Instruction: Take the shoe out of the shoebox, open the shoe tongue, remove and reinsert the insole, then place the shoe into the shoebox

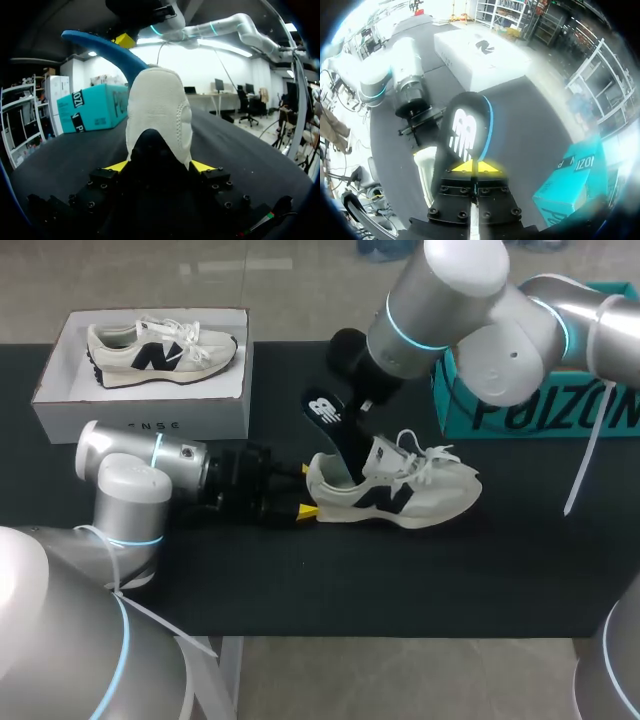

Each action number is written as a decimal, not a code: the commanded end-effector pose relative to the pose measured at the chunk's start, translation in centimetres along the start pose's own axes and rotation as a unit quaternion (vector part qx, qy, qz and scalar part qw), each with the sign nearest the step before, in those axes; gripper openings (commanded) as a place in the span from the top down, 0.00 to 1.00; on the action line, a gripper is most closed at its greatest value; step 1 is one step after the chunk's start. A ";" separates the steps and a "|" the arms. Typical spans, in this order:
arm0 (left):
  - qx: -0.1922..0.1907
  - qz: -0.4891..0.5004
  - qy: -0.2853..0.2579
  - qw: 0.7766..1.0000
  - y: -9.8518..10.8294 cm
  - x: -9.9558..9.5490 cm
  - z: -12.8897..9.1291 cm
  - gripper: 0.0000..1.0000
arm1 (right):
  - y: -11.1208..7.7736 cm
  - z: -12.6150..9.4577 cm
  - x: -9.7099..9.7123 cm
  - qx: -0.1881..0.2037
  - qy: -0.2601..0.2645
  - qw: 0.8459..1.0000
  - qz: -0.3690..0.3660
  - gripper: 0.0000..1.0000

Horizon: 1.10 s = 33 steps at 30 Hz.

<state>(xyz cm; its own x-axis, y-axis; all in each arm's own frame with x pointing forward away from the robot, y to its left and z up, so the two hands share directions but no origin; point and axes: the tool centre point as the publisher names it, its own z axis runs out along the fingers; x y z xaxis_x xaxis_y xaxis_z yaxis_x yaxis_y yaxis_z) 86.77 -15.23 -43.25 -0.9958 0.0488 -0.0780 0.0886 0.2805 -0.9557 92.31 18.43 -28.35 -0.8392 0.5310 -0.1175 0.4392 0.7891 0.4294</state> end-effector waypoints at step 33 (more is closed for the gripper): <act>0.000 0.000 0.001 1.000 0.1 0.0 0.3 1.00 | 8.1 -14.2 -0.9 -0.093 -0.070 0.988 0.097 1.00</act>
<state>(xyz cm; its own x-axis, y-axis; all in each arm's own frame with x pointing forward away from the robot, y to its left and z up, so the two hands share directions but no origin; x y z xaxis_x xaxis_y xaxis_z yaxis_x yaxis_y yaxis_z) 86.69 -15.42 -43.25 -0.9957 0.0506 -0.0779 0.0890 0.2794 -0.9560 92.77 20.07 -13.72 -0.7043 0.7003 -0.1167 0.4984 0.6048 0.6211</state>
